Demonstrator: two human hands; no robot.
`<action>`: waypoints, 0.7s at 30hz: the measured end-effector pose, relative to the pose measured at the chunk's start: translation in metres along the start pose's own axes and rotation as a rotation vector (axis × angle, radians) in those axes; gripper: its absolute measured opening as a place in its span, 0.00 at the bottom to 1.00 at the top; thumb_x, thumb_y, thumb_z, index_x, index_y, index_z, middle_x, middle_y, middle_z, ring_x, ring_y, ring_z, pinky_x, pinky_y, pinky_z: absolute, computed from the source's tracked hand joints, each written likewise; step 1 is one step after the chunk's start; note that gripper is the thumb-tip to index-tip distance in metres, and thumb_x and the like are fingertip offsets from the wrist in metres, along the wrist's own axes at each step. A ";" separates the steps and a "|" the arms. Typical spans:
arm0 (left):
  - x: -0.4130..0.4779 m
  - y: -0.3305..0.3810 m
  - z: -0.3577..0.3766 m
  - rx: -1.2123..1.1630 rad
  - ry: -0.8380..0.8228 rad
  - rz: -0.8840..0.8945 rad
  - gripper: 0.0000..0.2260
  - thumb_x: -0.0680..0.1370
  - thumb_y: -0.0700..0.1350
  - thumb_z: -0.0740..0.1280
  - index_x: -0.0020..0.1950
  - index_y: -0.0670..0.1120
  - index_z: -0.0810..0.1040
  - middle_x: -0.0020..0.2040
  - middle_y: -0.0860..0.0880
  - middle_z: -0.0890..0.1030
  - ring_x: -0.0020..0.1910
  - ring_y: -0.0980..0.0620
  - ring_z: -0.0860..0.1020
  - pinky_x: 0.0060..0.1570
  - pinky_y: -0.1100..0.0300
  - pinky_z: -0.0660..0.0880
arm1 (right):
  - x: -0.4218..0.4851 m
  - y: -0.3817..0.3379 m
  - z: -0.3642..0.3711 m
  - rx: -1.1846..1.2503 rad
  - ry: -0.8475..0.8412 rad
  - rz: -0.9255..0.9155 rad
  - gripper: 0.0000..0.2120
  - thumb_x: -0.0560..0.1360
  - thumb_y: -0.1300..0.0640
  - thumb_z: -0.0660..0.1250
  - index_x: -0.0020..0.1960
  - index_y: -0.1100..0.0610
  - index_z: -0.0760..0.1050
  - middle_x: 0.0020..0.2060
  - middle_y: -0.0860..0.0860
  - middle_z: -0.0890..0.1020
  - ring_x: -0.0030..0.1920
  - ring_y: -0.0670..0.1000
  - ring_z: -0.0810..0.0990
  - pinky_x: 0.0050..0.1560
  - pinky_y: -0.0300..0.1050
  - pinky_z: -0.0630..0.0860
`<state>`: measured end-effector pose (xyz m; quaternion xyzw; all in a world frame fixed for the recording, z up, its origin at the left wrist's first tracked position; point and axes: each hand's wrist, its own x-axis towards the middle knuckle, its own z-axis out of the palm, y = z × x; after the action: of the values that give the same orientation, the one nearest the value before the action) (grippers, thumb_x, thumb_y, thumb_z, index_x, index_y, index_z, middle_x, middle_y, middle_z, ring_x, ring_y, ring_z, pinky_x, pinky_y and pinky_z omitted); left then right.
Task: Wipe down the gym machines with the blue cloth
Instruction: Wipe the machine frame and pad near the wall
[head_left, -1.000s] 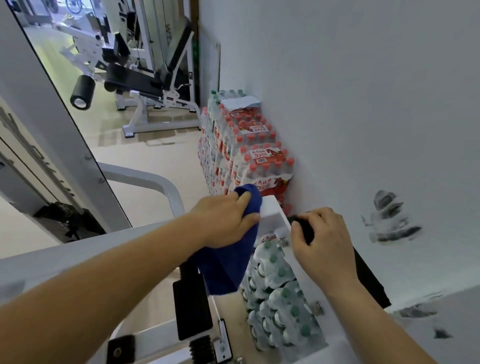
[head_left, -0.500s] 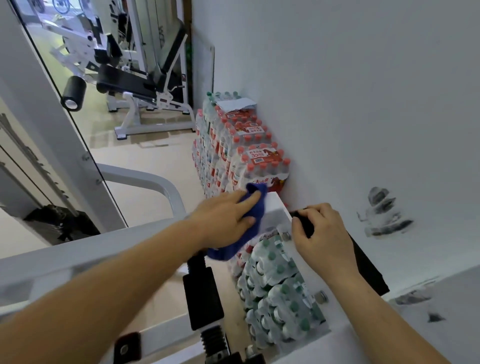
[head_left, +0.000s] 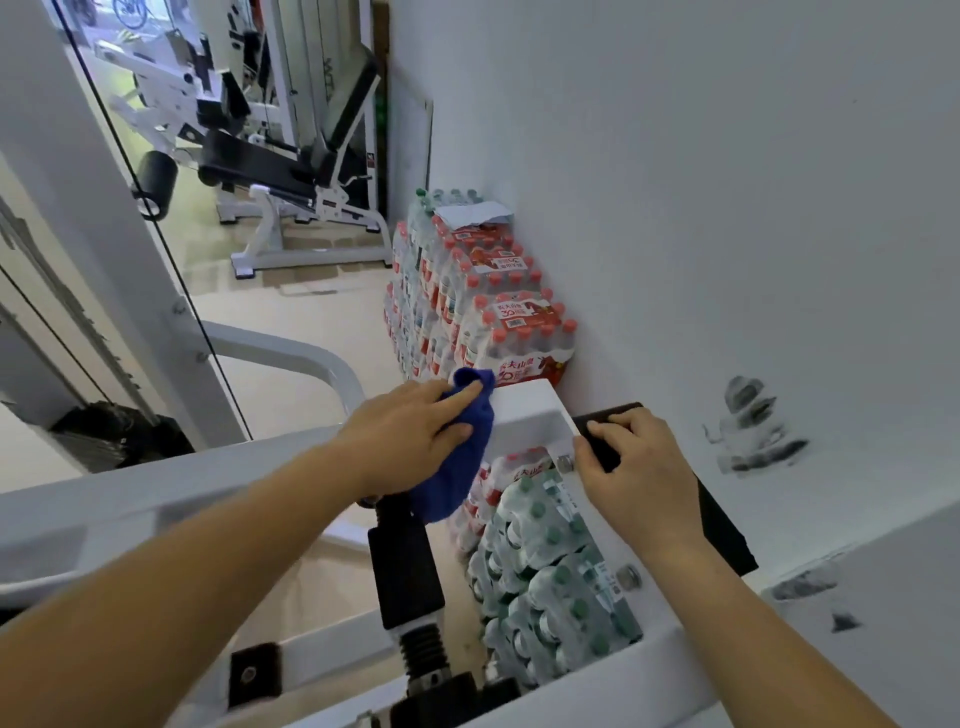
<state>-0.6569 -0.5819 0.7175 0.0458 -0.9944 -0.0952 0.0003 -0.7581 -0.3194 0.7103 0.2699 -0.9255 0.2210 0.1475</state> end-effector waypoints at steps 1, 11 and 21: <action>-0.015 -0.022 -0.004 -0.060 -0.021 -0.083 0.22 0.85 0.60 0.48 0.80 0.61 0.59 0.66 0.55 0.74 0.61 0.49 0.73 0.59 0.53 0.72 | -0.001 -0.001 -0.001 0.001 0.002 -0.023 0.13 0.78 0.46 0.70 0.56 0.53 0.85 0.49 0.46 0.79 0.50 0.47 0.74 0.42 0.39 0.73; 0.002 0.005 -0.002 0.003 -0.002 -0.341 0.19 0.86 0.59 0.45 0.71 0.57 0.68 0.58 0.50 0.77 0.55 0.45 0.74 0.55 0.45 0.75 | 0.011 -0.013 -0.001 -0.042 -0.078 -0.181 0.14 0.78 0.48 0.67 0.54 0.56 0.84 0.46 0.48 0.79 0.47 0.49 0.74 0.40 0.40 0.69; -0.117 -0.082 -0.005 0.096 0.117 -0.483 0.15 0.86 0.54 0.52 0.66 0.52 0.73 0.58 0.49 0.78 0.54 0.46 0.75 0.51 0.52 0.72 | 0.014 -0.139 0.017 0.231 -0.331 -0.249 0.18 0.82 0.49 0.64 0.69 0.55 0.77 0.68 0.47 0.76 0.70 0.49 0.71 0.73 0.46 0.67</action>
<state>-0.5330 -0.6527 0.7073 0.2876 -0.9562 -0.0424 0.0327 -0.6935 -0.4388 0.7464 0.4297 -0.8652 0.2583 -0.0122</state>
